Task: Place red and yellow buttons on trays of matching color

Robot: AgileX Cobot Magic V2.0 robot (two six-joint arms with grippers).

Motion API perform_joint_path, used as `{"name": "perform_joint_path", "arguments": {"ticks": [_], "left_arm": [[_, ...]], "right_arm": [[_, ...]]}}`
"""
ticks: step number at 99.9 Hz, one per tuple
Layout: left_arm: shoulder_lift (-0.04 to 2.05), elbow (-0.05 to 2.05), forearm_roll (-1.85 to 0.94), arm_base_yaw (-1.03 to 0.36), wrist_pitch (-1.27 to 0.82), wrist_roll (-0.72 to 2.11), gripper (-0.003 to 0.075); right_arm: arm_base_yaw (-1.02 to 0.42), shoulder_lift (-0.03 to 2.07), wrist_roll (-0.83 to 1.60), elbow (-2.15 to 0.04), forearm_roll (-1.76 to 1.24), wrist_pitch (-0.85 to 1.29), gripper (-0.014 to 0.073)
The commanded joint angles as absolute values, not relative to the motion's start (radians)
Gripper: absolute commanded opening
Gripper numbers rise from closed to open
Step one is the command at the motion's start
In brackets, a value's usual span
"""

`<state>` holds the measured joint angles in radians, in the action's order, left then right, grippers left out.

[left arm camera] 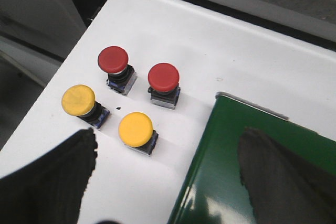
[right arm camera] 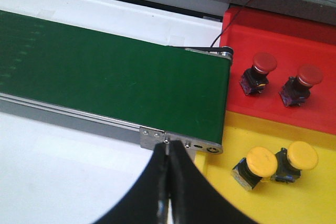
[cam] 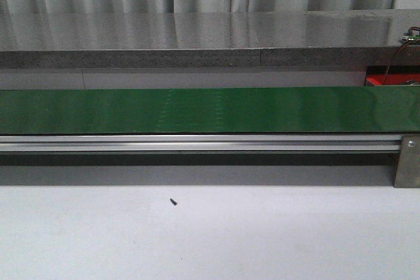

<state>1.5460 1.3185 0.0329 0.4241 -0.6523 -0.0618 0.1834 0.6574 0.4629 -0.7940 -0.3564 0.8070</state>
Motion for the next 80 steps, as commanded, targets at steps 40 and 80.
{"name": "perform_joint_path", "arguments": {"ticks": [40, 80], "left_arm": [[1.793, 1.491, 0.047, 0.503, -0.606, -0.071, 0.0546], [1.916, 1.498, 0.051, 0.503, -0.534, -0.071, 0.0546]], "right_arm": [[0.182, 0.655, 0.470, -0.815, -0.381, 0.751, -0.0068], [0.182, 0.655, 0.470, -0.815, -0.381, 0.751, -0.0068]]}}
